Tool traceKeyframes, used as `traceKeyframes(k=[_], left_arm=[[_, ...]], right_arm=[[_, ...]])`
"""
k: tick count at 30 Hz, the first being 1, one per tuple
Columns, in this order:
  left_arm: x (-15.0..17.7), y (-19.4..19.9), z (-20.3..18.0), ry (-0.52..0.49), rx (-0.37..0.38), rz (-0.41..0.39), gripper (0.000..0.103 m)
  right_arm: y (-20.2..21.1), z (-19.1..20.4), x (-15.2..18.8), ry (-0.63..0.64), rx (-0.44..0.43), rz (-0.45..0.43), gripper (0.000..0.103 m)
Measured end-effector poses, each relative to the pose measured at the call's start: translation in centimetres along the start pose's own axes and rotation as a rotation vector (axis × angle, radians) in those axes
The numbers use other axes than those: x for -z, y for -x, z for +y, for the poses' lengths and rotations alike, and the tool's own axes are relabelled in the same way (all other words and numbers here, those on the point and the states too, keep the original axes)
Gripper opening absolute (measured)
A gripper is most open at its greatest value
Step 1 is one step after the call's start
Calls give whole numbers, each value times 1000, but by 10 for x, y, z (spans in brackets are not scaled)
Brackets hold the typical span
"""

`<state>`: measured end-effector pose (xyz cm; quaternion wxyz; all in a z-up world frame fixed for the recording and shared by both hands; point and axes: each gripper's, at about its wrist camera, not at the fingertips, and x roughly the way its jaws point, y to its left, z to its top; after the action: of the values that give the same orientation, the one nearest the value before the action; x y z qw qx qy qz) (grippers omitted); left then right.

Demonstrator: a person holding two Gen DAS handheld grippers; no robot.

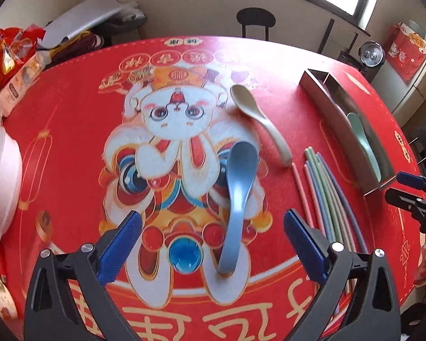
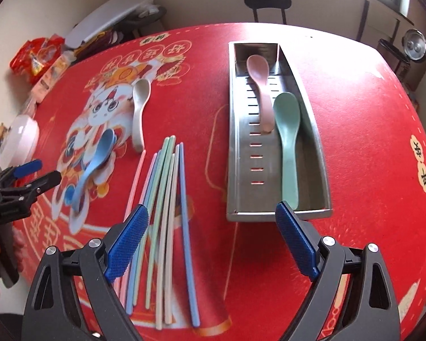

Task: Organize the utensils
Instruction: 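Move the left tool to the blue spoon and grasp its handle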

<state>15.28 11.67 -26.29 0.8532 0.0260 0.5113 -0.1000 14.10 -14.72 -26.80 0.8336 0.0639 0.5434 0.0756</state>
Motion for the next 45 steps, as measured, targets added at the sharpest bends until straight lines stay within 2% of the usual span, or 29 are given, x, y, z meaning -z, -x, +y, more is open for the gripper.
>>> traceKeyframes(k=[3, 5, 6, 11, 14, 17, 19, 22, 26, 28, 31, 36, 39, 42, 45], left_arm=[[11, -5, 7, 43, 14, 21, 97], [16, -9, 10, 76, 41, 48, 97], [19, -10, 12, 84, 31, 49, 97], [28, -13, 12, 56, -32, 69, 97], [27, -13, 12, 37, -14, 70, 93], [27, -10, 12, 19, 10, 56, 82], [26, -7, 11, 20, 6, 30, 82], [26, -5, 14, 39, 30, 3, 82], [24, -10, 13, 41, 28, 29, 82], [23, -10, 11, 22, -1, 19, 82], [19, -12, 8, 0, 3, 13, 82], [15, -9, 4, -5, 18, -22, 93], [9, -16, 0, -2, 15, 2, 95], [5, -25, -2, -6, -23, 42, 95], [2, -28, -3, -8, -30, 43, 95]], right_arm=[[-4, 8, 10, 7, 3, 12, 88], [-8, 13, 17, 31, 48, 42, 88], [-11, 14, 19, 40, 56, 60, 88], [-16, 15, 29, 31, 18, 94, 88], [-14, 15, 30, 13, -2, 80, 88], [-13, 20, 29, 15, 0, 76, 88], [-14, 22, 29, 19, 15, 85, 88], [-15, 26, 28, 17, -39, 87, 88], [-16, 32, 18, 14, -55, 73, 88], [-20, 37, 10, 17, -34, 84, 88], [-22, 44, -2, 43, -1, 67, 88], [-28, 54, -21, 82, 66, 52, 88], [-32, 55, -34, 55, 41, 40, 88], [-36, 61, -45, 62, 33, 30, 88], [-40, 71, -54, 86, 42, 27, 88]])
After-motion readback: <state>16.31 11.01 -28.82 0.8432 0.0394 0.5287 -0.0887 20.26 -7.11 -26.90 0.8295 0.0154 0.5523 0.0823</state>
